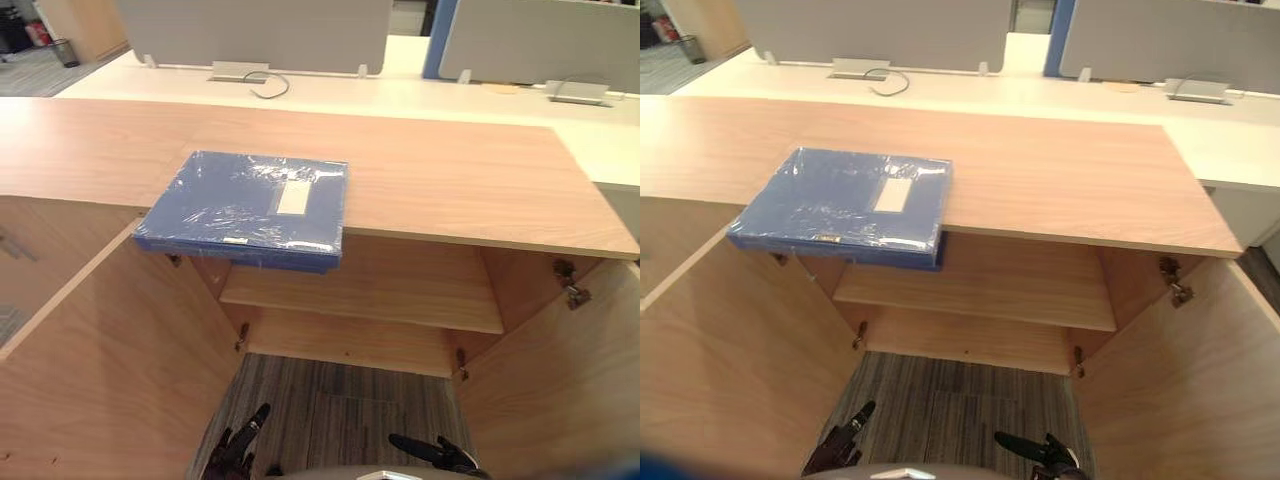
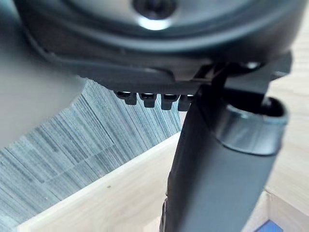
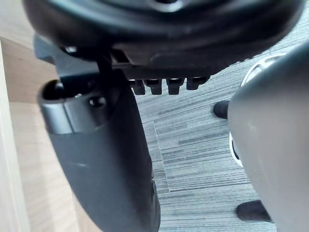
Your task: Walk over to the cabinet, pick up the folder, carry it to the office cabinet, place the folder inside the office cabinet, then close the office cabinet door
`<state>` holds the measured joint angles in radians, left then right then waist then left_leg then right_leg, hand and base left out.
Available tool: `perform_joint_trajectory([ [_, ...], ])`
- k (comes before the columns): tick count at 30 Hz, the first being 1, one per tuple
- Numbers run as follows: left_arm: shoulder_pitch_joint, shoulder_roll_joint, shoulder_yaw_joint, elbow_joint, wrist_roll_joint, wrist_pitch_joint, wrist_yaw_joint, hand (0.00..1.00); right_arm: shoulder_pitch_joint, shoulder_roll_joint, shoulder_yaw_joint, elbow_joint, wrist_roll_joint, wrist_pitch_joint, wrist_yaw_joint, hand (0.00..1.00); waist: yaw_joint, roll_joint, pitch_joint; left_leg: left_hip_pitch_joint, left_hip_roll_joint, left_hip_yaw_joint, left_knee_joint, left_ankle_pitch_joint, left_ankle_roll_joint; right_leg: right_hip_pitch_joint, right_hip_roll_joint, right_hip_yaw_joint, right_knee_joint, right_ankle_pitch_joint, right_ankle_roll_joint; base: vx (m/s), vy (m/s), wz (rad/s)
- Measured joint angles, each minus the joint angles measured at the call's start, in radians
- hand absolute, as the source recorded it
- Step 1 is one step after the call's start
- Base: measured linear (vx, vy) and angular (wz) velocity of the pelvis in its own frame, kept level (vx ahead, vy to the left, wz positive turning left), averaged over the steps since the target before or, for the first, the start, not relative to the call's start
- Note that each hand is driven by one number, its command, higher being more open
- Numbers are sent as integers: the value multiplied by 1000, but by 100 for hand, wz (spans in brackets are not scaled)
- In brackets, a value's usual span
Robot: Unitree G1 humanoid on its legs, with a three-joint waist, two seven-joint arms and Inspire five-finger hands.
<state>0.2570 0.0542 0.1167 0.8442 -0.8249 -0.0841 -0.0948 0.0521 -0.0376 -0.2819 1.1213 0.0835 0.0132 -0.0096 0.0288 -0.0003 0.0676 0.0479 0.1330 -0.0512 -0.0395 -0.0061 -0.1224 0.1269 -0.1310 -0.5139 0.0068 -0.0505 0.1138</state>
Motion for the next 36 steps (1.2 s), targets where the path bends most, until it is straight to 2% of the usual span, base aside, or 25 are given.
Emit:
perform_joint_trajectory([
  [5, 79, -24, -41, -299, 6, 8, 0, 100, -6, -2, 61, -9, -5, 1, -2, 100, 6, -5, 4, -26, -34, -81, -3, 19, 16, 26, -23, -81, -4, 3, 5, -8, 29, 48],
  [10, 152, -34, -45, -656, 129, 6, 42, 100, 2, 11, 135, -97, -127, 6, -23, 100, 33, -5, 12, -50, -67, -120, 11, 31, 31, 30, -67, -125, 12, 7, 19, -61, 58, 26],
  [12, 157, -49, -30, -744, 165, 5, 53, 100, 7, 22, 149, -114, -133, 7, -23, 100, 52, -7, 17, -53, -73, -127, 17, 32, 32, 32, -75, -139, 23, 5, 23, -68, 40, 22],
  [16, 162, -108, 55, -1000, 427, 1, 122, 100, 8, 58, 170, -156, -165, 11, -26, 100, 71, -17, 28, -71, -90, -156, 37, 31, 32, 34, -95, -171, 53, -3, 30, -71, 22, 23],
  [20, 161, -137, 138, -1184, 736, -40, 269, 100, 9, 81, 186, -195, -187, 12, -48, 100, 74, -29, 24, -89, -99, -175, 48, 31, 33, 30, -105, -193, 66, -7, 35, -31, 14, 15],
  [21, 162, -139, 143, -1202, 776, -42, 290, 100, 10, 83, 186, -195, -198, 12, -52, 100, 76, -32, 22, -91, -100, -178, 48, 31, 33, 30, -105, -196, 67, -8, 35, -4, 2, 18],
  [26, 164, -140, 152, -1297, 1060, -46, 506, 100, 15, 105, 198, -193, -200, 11, -106, 100, 78, -56, 4, -102, -102, -185, 52, 30, 32, 27, -106, -208, 66, -12, 37, 7, -2, 6],
  [30, 138, -125, 133, -1352, 1262, -46, 644, 100, 26, 106, 235, -176, -200, 3, -131, 100, 78, -60, -11, -102, -102, -184, 52, 29, 30, 27, -104, -208, 60, -12, 37, 0, 0, 0],
  [32, 116, -113, 123, -1355, 1322, -45, 671, 100, 26, 105, 235, -153, -200, 2, -134, 100, 78, -58, -21, -103, -102, -184, 51, 29, 29, 26, -102, -206, 56, -11, 37, -15, -2, -1],
  [36, 90, -26, 67, -1355, 1449, -36, 690, 100, 21, 94, 240, -96, -202, -2, -134, 100, 79, -50, -47, -106, -92, -178, 42, 28, 29, 24, -79, -192, 16, 6, 35, -26, -13, -7],
])
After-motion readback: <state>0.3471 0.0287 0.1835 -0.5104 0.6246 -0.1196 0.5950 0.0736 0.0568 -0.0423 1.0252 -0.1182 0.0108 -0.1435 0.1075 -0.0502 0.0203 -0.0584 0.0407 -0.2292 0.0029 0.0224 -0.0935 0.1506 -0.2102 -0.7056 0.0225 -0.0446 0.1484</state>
